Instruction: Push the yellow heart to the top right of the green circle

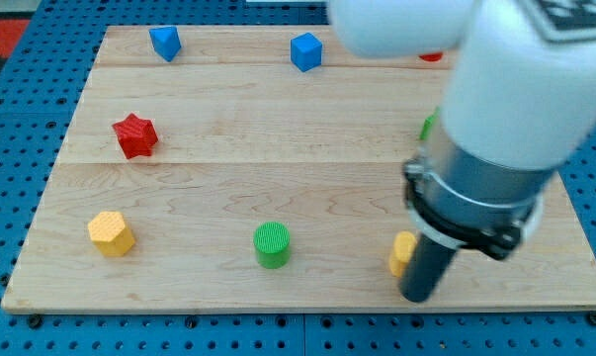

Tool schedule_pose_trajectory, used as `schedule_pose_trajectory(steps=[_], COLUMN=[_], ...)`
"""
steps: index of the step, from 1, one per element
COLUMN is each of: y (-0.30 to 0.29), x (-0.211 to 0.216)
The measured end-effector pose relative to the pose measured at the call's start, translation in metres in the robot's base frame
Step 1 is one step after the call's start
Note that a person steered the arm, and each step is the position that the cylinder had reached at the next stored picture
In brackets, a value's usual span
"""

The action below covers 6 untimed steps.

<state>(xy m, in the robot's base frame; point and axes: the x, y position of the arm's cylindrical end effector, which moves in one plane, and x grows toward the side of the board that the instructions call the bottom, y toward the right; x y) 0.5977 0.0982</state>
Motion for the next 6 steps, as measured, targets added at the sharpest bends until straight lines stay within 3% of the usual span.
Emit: schedule_pose_trajectory(steps=[2, 6], y=[0.046, -0.062], x=[-0.018, -0.042])
